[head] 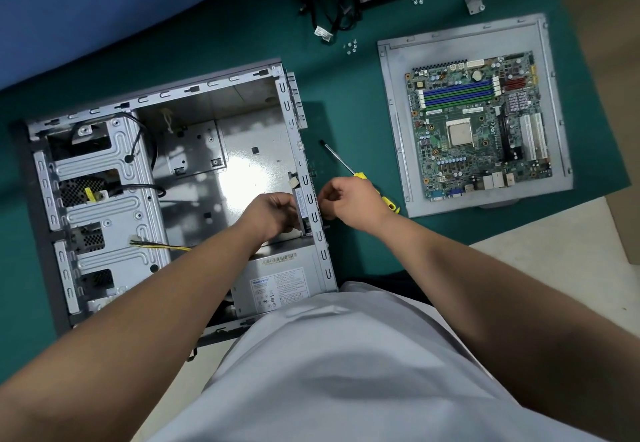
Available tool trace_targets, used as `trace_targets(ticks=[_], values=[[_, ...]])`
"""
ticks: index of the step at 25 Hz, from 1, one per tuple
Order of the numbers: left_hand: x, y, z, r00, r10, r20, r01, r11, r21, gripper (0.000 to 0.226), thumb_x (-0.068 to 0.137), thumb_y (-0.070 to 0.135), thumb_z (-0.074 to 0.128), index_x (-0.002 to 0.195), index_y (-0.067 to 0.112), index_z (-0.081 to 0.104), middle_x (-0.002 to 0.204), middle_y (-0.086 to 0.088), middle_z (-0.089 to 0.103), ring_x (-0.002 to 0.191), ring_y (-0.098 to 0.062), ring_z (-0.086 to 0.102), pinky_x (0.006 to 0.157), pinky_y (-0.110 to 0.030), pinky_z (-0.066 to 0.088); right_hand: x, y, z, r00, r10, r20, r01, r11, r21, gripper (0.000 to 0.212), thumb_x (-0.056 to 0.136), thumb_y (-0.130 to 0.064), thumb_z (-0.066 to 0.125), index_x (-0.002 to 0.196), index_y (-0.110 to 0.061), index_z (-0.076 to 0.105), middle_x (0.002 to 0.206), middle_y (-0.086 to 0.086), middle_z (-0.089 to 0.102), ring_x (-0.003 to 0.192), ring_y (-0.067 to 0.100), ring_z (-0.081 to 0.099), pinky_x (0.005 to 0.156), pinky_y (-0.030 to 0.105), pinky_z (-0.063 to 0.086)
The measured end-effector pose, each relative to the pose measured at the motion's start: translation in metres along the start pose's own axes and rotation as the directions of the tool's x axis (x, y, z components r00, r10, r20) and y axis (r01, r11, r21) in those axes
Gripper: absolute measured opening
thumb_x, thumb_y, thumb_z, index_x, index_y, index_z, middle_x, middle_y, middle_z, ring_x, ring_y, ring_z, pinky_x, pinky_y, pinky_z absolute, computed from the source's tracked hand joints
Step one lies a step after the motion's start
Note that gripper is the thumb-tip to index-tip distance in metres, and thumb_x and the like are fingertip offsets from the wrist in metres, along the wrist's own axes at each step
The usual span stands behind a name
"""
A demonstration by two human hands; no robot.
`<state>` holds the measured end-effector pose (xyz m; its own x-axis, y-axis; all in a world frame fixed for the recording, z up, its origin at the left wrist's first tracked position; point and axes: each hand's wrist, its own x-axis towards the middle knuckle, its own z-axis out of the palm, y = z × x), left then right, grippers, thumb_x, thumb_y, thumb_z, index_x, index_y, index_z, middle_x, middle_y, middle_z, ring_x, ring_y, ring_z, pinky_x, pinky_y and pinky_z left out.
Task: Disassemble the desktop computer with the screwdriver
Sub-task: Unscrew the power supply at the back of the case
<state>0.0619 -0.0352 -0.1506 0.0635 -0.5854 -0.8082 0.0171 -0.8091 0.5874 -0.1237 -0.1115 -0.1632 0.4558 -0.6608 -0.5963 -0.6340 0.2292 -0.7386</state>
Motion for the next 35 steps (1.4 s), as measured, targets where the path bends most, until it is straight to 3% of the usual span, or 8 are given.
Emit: trace_targets(ticks=[2,6,11,15,20,24,32,35], values=[[0.0,0.001,0.001,1.0,0.005,-0.001,-0.005,1.0,0.006,0.047,0.091,-0.025,0.05,0.072,0.01,0.074,0.061,-0.001,0.073,0.051,-0.008,0.065,0.073,-0.034,0.049,0.0,0.002,0.001,1.0,0.0,0.006,0.0,0.999,0.049,0.012,0.081,-0.013,0.075,0.08,-0.024,0.071,0.073,-0.007,0.076,0.066,0.01,0.072,0.075,0.038,0.063],[0.004,-0.003,-0.001,0.999,0.006,0.034,-0.001,0.993,-0.122,0.069,0.087,-0.029,0.042,0.051,0.019,0.076,0.057,-0.003,0.071,0.048,-0.012,0.065,0.072,-0.037,0.043,0.003,0.004,0.002,0.992,0.105,0.073,-0.12,0.96,0.252,0.01,0.087,-0.005,0.074,0.083,-0.013,0.071,0.077,0.004,0.076,0.075,0.021,0.072,0.088,0.047,0.061],[0.009,-0.009,-0.003,0.999,0.004,0.034,0.0,0.993,-0.114,0.068,0.087,-0.027,0.045,0.055,0.023,0.078,0.06,-0.003,0.072,0.049,-0.012,0.066,0.071,-0.035,0.045,0.005,0.003,0.002,0.978,0.156,0.14,-0.2,0.895,0.398,0.011,0.089,0.003,0.073,0.084,-0.007,0.071,0.079,0.004,0.075,0.077,0.021,0.074,0.079,0.032,0.063],[0.01,-0.009,-0.003,0.999,0.002,0.04,0.002,0.993,-0.114,0.068,0.087,-0.026,0.045,0.055,0.023,0.079,0.061,-0.003,0.073,0.05,-0.013,0.066,0.072,-0.037,0.045,0.008,0.005,0.003,0.969,0.21,0.134,-0.243,0.914,0.326,0.01,0.09,-0.005,0.073,0.083,-0.013,0.073,0.077,0.001,0.076,0.074,0.015,0.074,0.077,0.03,0.062],[0.008,-0.006,-0.004,1.0,-0.01,0.028,0.013,0.994,-0.11,0.065,0.088,-0.028,0.043,0.055,0.018,0.077,0.06,-0.005,0.072,0.05,-0.015,0.066,0.071,-0.036,0.047,0.012,0.005,0.003,0.971,0.198,0.135,-0.217,0.964,0.153,0.006,0.092,-0.021,0.071,0.087,-0.017,0.073,0.069,-0.003,0.073,0.064,0.008,0.065,0.061,0.022,0.053],[0.001,0.0,-0.002,1.0,0.002,0.003,-0.002,1.0,-0.027,0.039,0.089,-0.028,0.05,0.076,0.002,0.071,0.06,-0.003,0.071,0.049,-0.011,0.065,0.058,-0.023,0.054,0.013,0.001,0.001,0.976,0.158,0.146,-0.171,0.982,0.077,0.008,0.092,-0.021,0.069,0.086,-0.016,0.07,0.068,-0.004,0.072,0.061,0.007,0.064,0.059,0.02,0.053],[0.008,-0.006,-0.004,1.0,0.001,0.019,0.0,0.998,-0.065,0.052,0.089,-0.028,0.048,0.068,0.011,0.076,0.062,-0.005,0.072,0.049,-0.013,0.065,0.062,-0.029,0.051,0.008,-0.008,-0.001,0.976,0.187,0.109,-0.204,0.964,0.168,0.007,0.09,-0.005,0.065,0.086,-0.011,0.067,0.07,0.002,0.069,0.059,0.01,0.061,0.056,0.022,0.05],[0.011,-0.012,-0.007,0.999,-0.001,0.032,0.003,0.999,-0.052,0.062,0.09,-0.024,0.049,0.062,0.022,0.08,0.067,-0.006,0.074,0.053,-0.015,0.066,0.069,-0.034,0.048,0.003,-0.012,-0.005,0.973,0.219,0.079,-0.233,0.911,0.339,0.017,0.089,0.0,0.058,0.082,-0.014,0.065,0.068,0.001,0.067,0.058,0.012,0.055,0.053,0.02,0.043]])
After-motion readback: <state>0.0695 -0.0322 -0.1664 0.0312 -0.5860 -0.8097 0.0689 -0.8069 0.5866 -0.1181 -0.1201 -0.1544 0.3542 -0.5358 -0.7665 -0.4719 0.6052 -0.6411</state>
